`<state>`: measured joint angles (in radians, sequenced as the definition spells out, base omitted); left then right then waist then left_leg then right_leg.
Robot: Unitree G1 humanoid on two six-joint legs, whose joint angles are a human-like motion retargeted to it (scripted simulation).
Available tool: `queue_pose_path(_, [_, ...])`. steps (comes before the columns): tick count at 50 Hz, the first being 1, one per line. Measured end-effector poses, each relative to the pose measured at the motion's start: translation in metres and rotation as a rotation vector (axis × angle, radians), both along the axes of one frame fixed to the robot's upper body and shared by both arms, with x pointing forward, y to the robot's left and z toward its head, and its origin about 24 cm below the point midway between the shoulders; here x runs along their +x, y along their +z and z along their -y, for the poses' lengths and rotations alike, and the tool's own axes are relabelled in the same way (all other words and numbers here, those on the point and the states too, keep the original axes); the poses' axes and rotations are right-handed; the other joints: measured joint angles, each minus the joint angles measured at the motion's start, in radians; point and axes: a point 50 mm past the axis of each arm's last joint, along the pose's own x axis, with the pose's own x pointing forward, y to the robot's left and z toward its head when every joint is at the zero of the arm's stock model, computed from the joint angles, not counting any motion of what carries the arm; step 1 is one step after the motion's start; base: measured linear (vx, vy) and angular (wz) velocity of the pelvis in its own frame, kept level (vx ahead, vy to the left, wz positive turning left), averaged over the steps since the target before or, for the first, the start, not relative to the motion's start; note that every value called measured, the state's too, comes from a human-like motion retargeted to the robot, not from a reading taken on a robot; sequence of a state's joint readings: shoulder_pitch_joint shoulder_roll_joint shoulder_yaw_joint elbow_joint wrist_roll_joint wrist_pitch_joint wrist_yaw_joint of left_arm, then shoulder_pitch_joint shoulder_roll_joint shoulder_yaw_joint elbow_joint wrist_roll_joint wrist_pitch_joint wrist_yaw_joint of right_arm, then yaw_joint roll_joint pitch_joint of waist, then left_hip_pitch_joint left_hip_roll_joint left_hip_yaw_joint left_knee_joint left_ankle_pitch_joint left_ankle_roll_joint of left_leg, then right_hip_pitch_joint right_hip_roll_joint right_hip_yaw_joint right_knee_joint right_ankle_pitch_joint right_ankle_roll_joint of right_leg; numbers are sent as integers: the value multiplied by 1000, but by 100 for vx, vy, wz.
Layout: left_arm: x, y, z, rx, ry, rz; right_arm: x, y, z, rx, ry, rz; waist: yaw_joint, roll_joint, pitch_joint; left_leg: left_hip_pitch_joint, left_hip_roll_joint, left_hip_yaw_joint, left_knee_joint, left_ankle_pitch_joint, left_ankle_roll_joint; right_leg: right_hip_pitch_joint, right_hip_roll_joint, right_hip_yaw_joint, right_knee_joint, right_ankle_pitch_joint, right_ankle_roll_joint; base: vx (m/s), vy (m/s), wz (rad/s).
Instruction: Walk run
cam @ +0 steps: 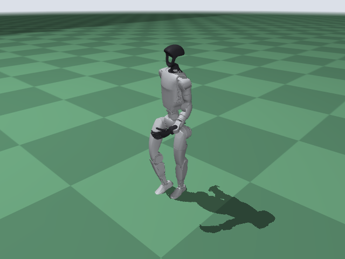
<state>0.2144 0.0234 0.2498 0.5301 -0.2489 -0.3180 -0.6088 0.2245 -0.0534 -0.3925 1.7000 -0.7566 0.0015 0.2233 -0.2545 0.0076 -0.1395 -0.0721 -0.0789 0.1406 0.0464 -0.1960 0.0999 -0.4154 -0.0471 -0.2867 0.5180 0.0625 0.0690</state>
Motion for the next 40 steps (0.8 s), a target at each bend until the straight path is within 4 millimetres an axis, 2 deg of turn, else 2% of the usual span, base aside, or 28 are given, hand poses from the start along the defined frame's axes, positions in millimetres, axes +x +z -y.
queue_pose_path(4, [8,3,0,5,1,19,8,-2,-3,-5,-49,10,-31,-23,4,84,-47,41,-13,-47,1,-36,-63,-142,-256,-39,-27,45,-18,-61])
queue_pose_path(7, [15,6,4,-5,-3,34,24,-6,-5,-3,-83,63,-30,-27,0,134,-58,87,-21,-71,-11,-63,-42,-212,-411,-68,-41,59,-24,-74])
queue_pose_path(8, [18,6,6,-13,-9,41,31,-8,-4,-2,-89,90,-26,-25,-5,149,-58,108,-21,-78,-20,-75,-19,-207,-467,-77,-57,71,-30,-69])
queue_pose_path(11, [20,5,18,-46,-40,42,44,-11,0,-18,-94,145,-55,9,-6,184,-32,81,9,-73,-44,-57,15,-152,-513,-31,-176,76,-33,10])
queue_pose_path(13, [19,1,29,-76,-63,26,48,-12,7,-49,-96,158,-88,29,-11,201,-13,50,47,-34,-65,-28,-2,-217,-483,25,-196,69,-32,77])
queue_pose_path(15, [14,-5,41,-107,-84,-4,47,-11,15,-92,-101,148,-118,49,-17,213,17,27,102,56,-96,-6,13,-171,-471,50,-245,89,-49,52])
queue_pose_path(17, [10,-10,53,-139,-105,-31,52,-11,25,-147,-117,140,-89,46,-24,204,24,48,192,224,-113,11,36,-25,-434,10,-256,77,-42,-37])
queue_pose_path(18, [7,-11,59,-155,-114,-41,55,-11,30,-173,-126,139,-86,32,-22,190,26,56,259,322,-113,30,24,-12,-422,-8,-252,73,-39,-55])
queue_pose_path(20, [1,-14,65,-175,-113,-54,66,-12,38,-208,-128,156,-67,-24,-26,136,24,121,437,474,-78,84,-18,-49,-410,-40,-255,81,-47,-95])
queue_pose_path(22, [-3,-13,62,-174,-126,-49,85,-14,43,-227,-120,212,-37,-79,-24,65,24,178,629,566,19,141,-31,-19,-414,-65,-256,66,-42,-120])
queue_pose_path(25, [-6,-13,57,-153,-164,-47,124,-15,55,-255,-103,337,-22,-115,-15,-72,-5,89,813,444,8,207,-34,1,-428,-89,-240,54,-36,-66])
queue_pose_path(27, [-9,-15,53,-143,-148,-61,155,-13,62,-277,-58,432,-6,-131,-19,-150,-24,57,824,392,0,239,-28,5,-443,-100,-236,52,-33,-93])
queue_pose_path(31, [-13,-14,43,-116,-95,-62,218,-2,74,-321,23,647,31,-127,-22,-261,-18,58,653,251,35,295,22,40,-474,-122,-235,64,-31,-115])
queue_pose_path(34, [-17,-14,37,-107,-61,-63,256,10,79,-355,45,794,66,-104,-7,-301,-14,49,417,242,28,339,80,102,-481,-147,-231,54,-23,-121])
queue_pose_path(37, [-18,-14,32,-111,-21,-62,284,21,79,-370,37,906,106,-76,22,-320,-33,-11,183,248,-25,393,145,165,-480,-175,-233,59,-24,-119])
queue_pose_path(40, [-17,-14,31,-111,3,-64,293,26,77,-368,-1,959,142,-67,44,-348,-76,-73,-1,203,-82,453,181,216,-478,-209,-229,69,-23,-78])
